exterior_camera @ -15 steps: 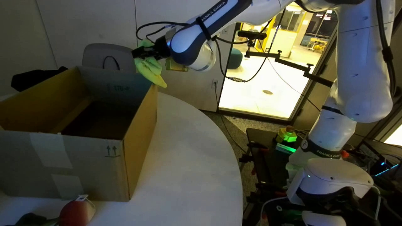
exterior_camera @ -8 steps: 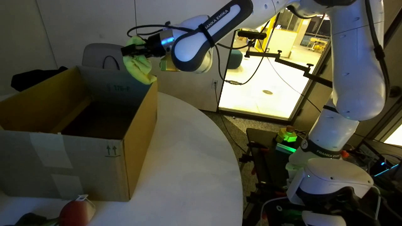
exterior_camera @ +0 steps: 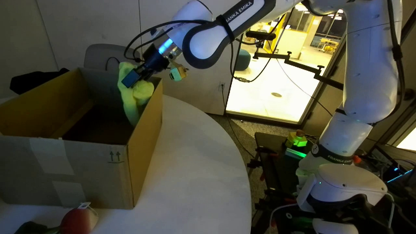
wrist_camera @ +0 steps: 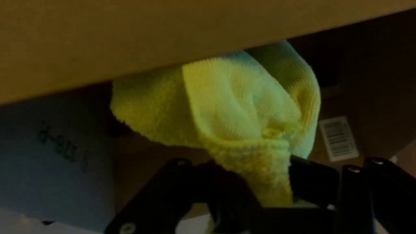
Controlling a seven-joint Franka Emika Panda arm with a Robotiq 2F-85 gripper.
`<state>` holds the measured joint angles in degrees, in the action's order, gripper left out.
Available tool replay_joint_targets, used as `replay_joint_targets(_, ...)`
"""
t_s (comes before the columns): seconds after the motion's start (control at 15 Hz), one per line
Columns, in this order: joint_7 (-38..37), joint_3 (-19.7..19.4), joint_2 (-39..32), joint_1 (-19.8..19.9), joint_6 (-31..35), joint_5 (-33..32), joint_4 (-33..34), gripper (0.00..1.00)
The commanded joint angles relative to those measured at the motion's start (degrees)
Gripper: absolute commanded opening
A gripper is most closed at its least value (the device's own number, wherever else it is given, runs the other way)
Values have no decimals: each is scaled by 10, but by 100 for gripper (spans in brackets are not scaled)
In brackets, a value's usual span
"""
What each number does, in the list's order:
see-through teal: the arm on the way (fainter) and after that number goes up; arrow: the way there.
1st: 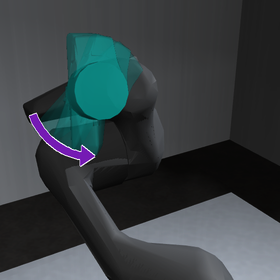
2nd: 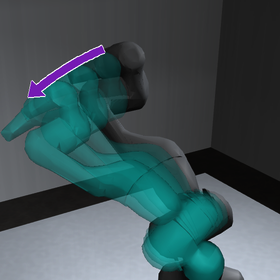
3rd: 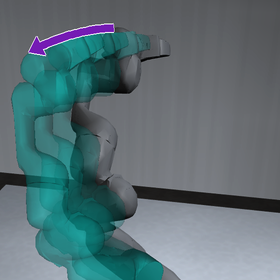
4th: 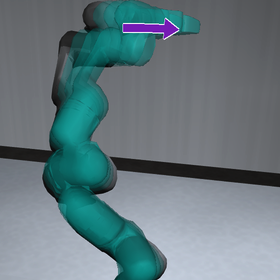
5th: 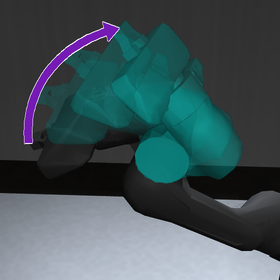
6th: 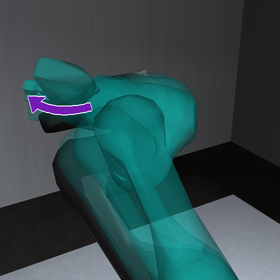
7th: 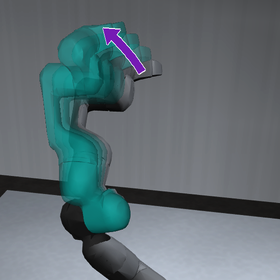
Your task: Pick up the marker and wrap it on the cloth, then pick up the cloth and put it in the box
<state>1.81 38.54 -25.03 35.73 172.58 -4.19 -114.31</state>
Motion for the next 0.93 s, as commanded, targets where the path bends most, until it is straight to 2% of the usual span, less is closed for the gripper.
replay_joint_targets(0.0, -44, -32, 49, -90, -161, -23, 41, 54)
replay_joint_targets(0.07, -47, -33, 49, -110, -211, -32, 59, 61)
replay_joint_targets(0.13, 5, -100, 68, -186, -257, 28, 75, 68)
replay_joint_targets(0.4, -5, -212, 66, -313, -448, -4, 154, 98)
replay_joint_targets(0.6, -31, -272, 53, -374, -581, -39, 230, 100)
replay_joint_targets(0.87, -36, -306, 36, -410, -684, -42, 298, 100)
